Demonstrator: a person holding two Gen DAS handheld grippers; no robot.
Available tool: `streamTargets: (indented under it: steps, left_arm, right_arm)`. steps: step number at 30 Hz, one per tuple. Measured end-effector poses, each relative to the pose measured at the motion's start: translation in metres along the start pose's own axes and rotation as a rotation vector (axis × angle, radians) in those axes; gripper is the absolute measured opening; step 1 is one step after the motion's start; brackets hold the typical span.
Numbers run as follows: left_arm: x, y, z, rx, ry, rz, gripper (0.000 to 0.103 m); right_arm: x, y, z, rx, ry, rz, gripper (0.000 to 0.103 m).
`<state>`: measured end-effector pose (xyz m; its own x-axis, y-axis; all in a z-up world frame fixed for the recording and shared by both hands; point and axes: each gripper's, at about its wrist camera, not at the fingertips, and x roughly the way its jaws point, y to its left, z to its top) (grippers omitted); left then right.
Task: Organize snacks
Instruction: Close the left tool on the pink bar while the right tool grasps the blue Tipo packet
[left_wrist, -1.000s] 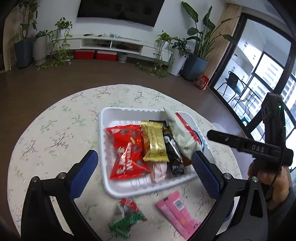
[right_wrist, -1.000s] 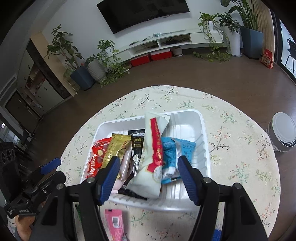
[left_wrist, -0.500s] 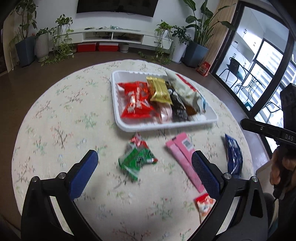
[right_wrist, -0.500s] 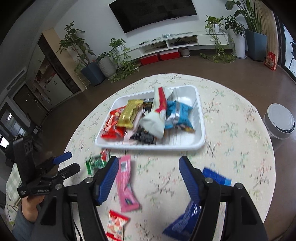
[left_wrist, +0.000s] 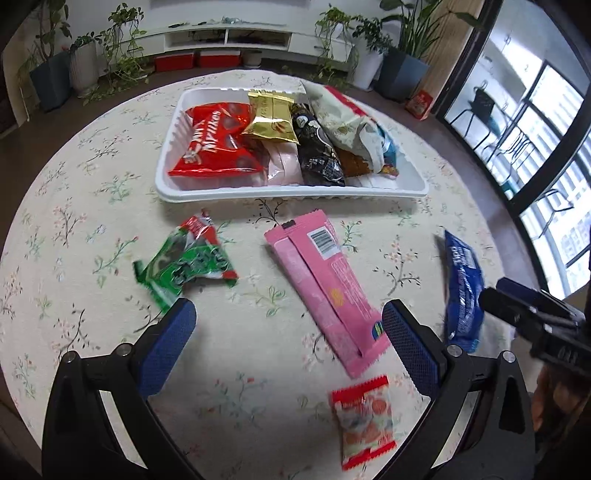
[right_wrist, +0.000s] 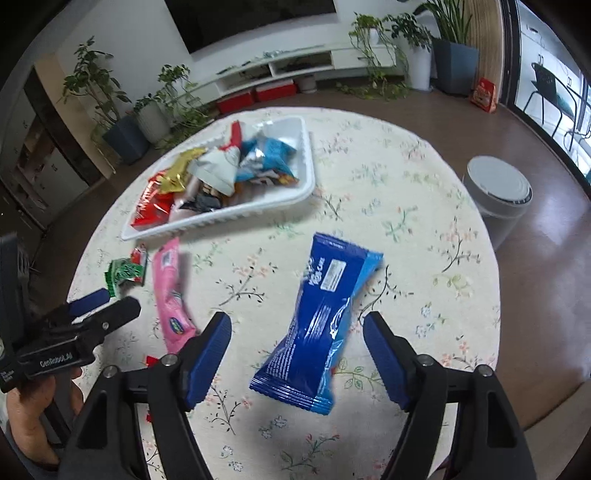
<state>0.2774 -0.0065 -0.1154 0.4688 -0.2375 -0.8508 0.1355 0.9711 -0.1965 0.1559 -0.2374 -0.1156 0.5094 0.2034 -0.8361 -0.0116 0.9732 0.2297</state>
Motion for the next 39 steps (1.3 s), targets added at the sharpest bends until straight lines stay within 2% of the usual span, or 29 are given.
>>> streamTargets:
  steps: [3,7,18,23,28,32,36,38,39]
  left_arm:
    - [0.015,-0.011,0.01,0.016,0.027,0.046,0.101]
    - [0.038,-0.017,0.015,0.007,0.086,0.07,0.101]
    - [0.068,-0.034,0.021,0.044,0.113,0.138,0.099]
    - [0.074,-0.045,0.027,0.08,0.097,0.153,0.082]
    - [0.072,-0.056,0.027,0.129,0.088,0.136,0.05]
    - [0.069,-0.059,0.024,0.156,0.085,0.135,0.043]
    - [0.067,-0.064,0.019,0.205,0.084,0.117,0.036]
    - [0.064,-0.063,0.017,0.218,0.085,0.099,0.031]
    - [0.065,-0.065,0.017,0.227,0.086,0.081,0.029]
  right_arm:
    - [0.01,-0.001,0.001,0.004,0.003,-0.045,0.076]
    - [0.026,-0.001,-0.001,-0.019,0.028,-0.086,0.075]
    - [0.039,0.001,-0.009,-0.059,0.037,-0.129,0.072]
    - [0.041,0.006,-0.014,-0.116,0.024,-0.18,0.072]
    - [0.041,0.005,-0.015,-0.107,0.016,-0.212,0.078]
    - [0.04,0.004,-0.016,-0.102,0.014,-0.215,0.078]
    - [0.039,0.007,-0.016,-0.116,0.013,-0.202,0.068]
    - [0.038,0.011,-0.017,-0.125,0.011,-0.196,0.059]
    - [0.038,0.013,-0.017,-0.132,0.008,-0.193,0.049]
